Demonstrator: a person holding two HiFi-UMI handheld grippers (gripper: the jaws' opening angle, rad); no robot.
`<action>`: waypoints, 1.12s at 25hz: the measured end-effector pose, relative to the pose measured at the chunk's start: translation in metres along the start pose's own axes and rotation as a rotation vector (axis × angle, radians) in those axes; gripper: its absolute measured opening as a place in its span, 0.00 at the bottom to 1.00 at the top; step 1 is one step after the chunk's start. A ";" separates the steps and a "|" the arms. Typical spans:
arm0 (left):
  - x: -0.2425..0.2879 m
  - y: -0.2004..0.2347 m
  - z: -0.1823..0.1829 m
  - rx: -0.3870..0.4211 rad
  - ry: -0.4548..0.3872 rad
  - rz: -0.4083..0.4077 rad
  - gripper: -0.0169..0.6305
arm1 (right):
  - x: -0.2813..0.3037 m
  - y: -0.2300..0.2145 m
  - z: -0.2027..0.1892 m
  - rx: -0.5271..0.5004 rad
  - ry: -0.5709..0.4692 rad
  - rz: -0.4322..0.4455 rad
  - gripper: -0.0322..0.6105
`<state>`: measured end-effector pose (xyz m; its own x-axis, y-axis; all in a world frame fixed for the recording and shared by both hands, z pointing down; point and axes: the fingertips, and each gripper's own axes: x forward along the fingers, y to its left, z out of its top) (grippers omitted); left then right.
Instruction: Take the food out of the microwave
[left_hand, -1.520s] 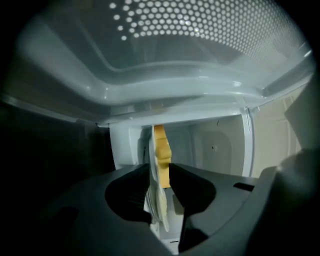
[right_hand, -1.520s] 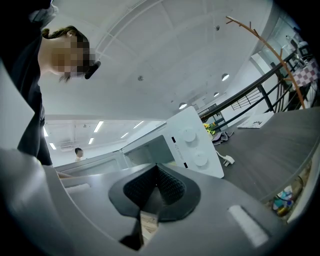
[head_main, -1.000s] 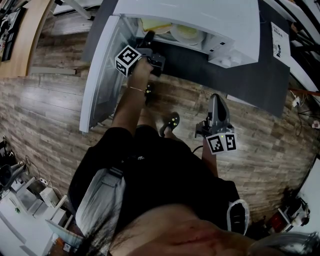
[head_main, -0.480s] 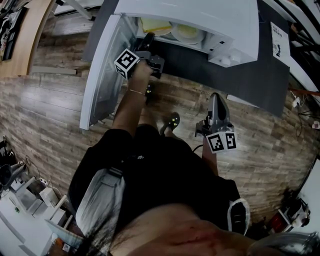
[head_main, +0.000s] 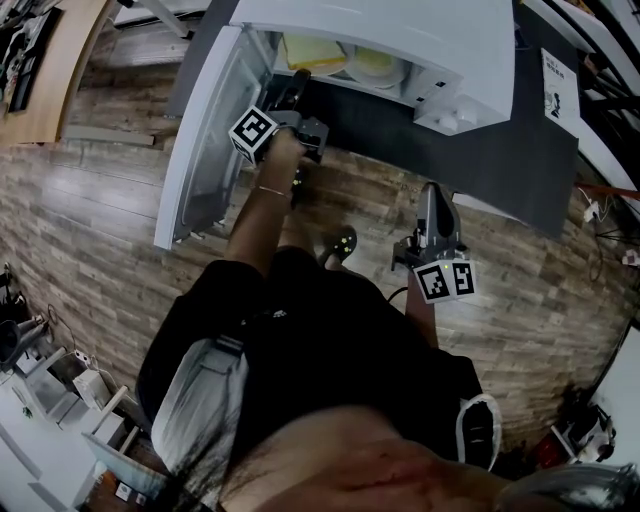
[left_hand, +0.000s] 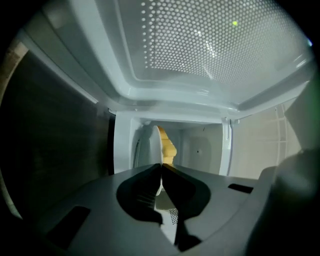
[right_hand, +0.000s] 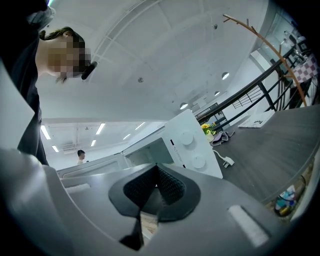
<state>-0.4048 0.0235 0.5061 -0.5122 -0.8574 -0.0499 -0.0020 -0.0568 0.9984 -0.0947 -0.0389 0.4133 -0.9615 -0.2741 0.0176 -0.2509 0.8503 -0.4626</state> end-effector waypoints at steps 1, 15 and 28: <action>-0.001 -0.001 -0.001 -0.001 -0.002 -0.007 0.05 | 0.000 -0.001 0.001 -0.001 0.001 0.003 0.05; -0.029 -0.021 -0.010 0.018 0.004 -0.055 0.05 | -0.001 0.004 0.003 -0.024 0.009 0.074 0.05; -0.065 -0.046 -0.033 0.011 0.000 -0.103 0.05 | -0.016 0.022 0.004 -0.102 0.034 0.167 0.05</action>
<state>-0.3425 0.0651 0.4624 -0.5085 -0.8474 -0.1524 -0.0644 -0.1391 0.9882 -0.0845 -0.0177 0.3992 -0.9935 -0.1118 -0.0213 -0.0961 0.9243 -0.3693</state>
